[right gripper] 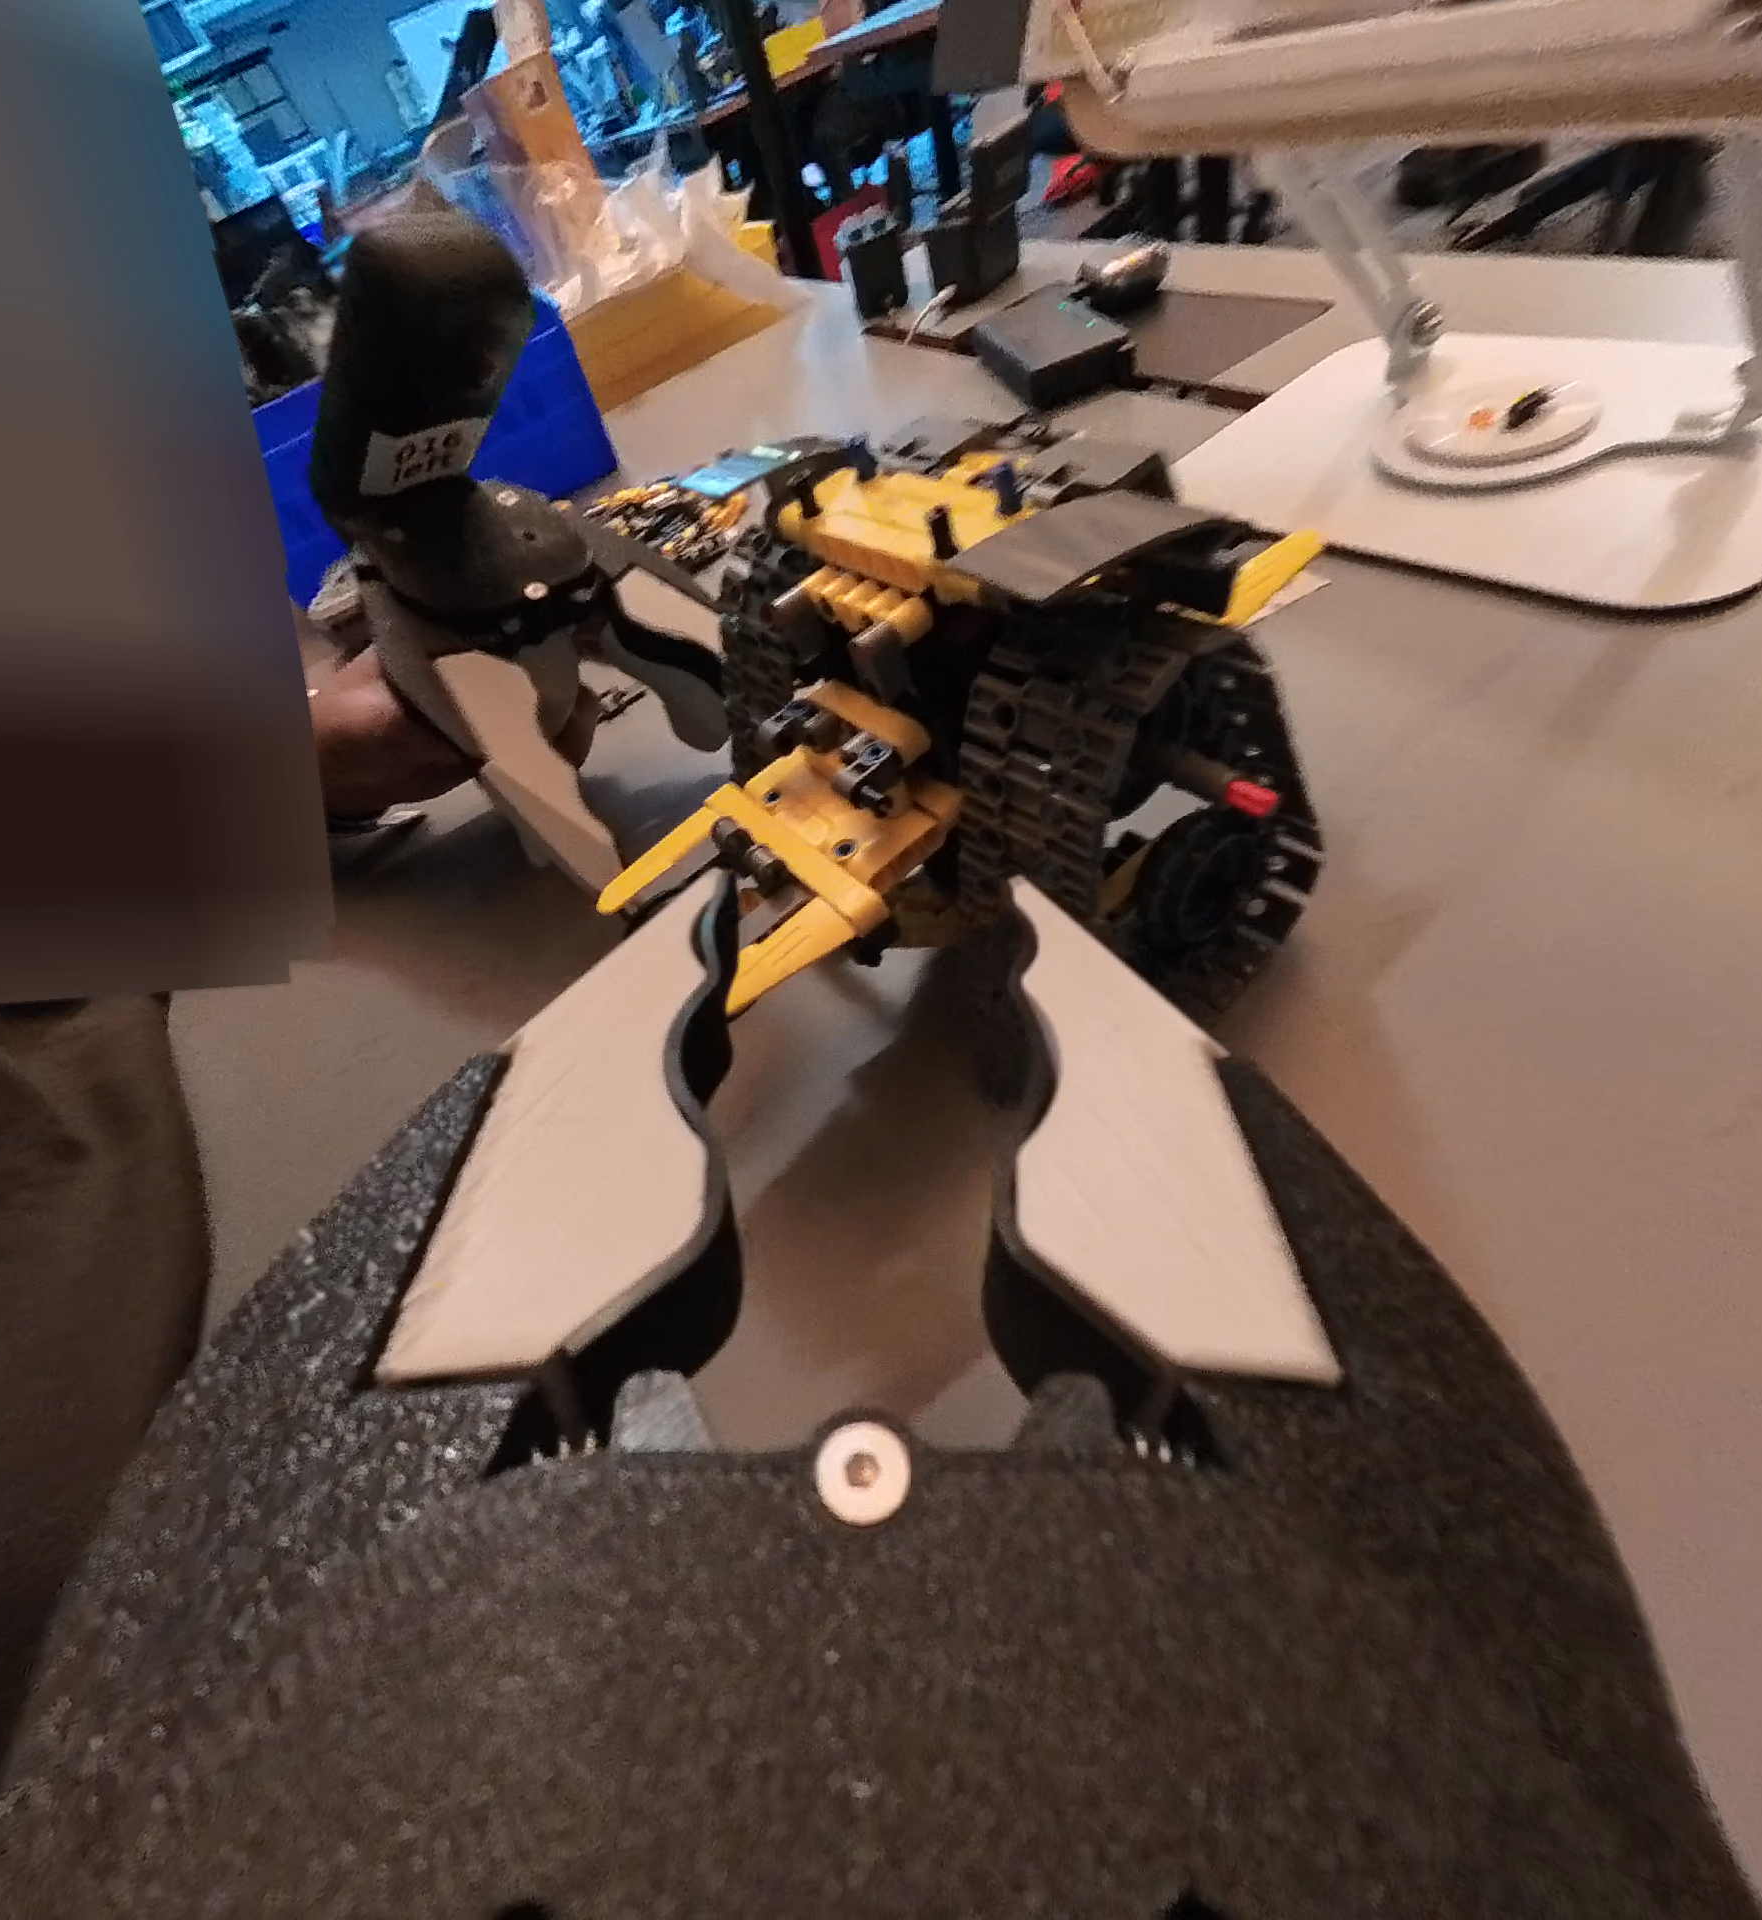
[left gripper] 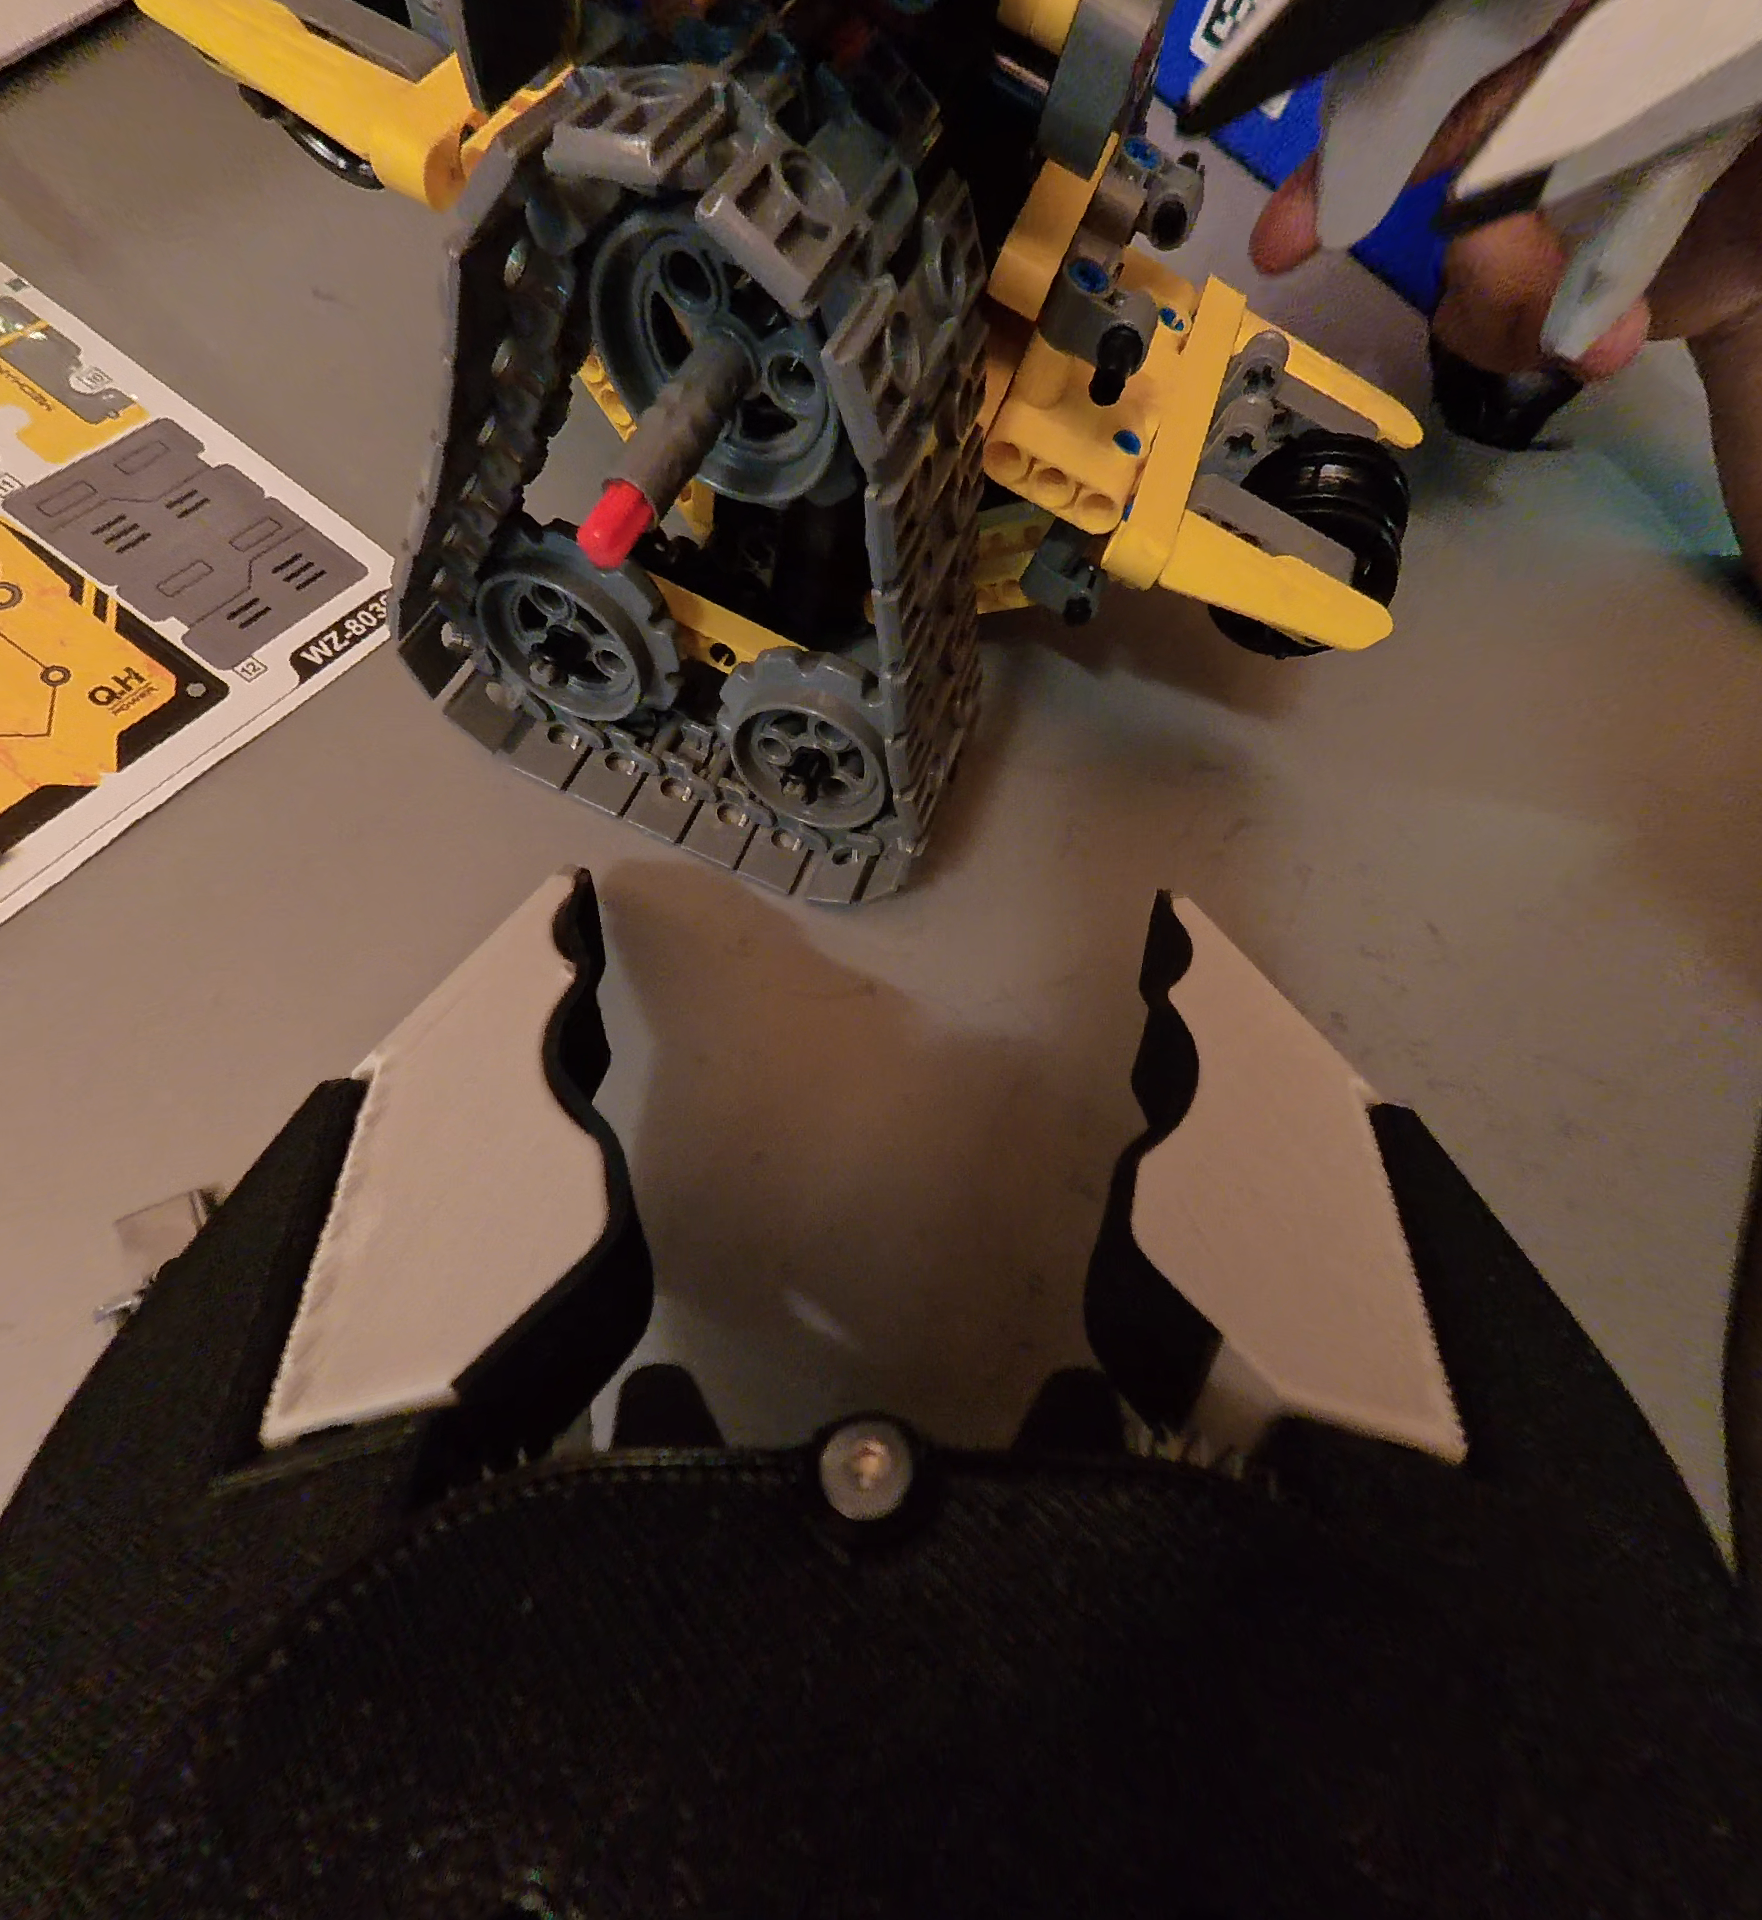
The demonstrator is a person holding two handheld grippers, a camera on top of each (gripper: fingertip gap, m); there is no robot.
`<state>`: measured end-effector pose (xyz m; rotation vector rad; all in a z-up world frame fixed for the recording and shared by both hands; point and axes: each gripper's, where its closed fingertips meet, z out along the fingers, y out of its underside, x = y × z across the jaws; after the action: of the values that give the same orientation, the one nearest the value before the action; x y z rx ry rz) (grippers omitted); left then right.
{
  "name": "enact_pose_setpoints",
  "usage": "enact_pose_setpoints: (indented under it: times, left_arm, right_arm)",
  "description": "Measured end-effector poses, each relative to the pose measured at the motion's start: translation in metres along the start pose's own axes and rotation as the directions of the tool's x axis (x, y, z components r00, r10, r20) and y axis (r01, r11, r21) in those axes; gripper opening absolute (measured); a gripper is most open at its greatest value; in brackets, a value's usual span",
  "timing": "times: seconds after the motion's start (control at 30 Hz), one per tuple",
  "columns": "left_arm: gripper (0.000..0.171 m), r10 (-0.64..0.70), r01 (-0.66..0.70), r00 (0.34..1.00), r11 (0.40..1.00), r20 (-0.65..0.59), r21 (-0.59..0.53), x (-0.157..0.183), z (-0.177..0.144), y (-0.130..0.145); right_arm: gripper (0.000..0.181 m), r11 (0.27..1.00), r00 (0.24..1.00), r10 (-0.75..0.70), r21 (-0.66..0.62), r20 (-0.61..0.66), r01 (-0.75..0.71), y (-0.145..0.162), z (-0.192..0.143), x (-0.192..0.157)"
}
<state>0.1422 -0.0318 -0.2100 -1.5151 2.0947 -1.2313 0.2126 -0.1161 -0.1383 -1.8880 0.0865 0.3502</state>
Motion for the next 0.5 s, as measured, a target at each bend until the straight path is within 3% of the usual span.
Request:
enact_pose_setpoints:
  times: [0.2, 0.33, 0.43, 0.5]
  left_arm:
    - [0.094, 0.026, -0.026, 1.0, 0.999, 0.004, 0.027, 0.002, -0.001, -0.005]
    - [0.091, 0.059, -0.055, 0.997, 0.993, -0.041, 0.105, 0.016, -0.004, -0.017]
    - [0.092, 0.069, -0.066, 0.997, 0.995, -0.042, 0.079, 0.019, 0.0, -0.013]
    - [0.092, 0.088, -0.086, 0.996, 0.994, -0.03, 0.062, 0.02, 0.003, -0.011]
  right_arm:
    - [0.05, 0.998, 0.983, 0.019, 0.055, -0.183, -0.009, -0.011, -0.015, 0.032]
    - [0.057, 0.998, 0.984, 0.0, -0.059, -0.179, -0.011, 0.01, -0.01, 0.031]
    - [0.056, 0.989, 0.953, -0.096, -0.136, -0.288, 0.058, 0.021, -0.007, 0.047]
    - [0.054, 0.978, 0.944, -0.148, -0.185, -0.294, 0.096, 0.03, -0.003, 0.048]
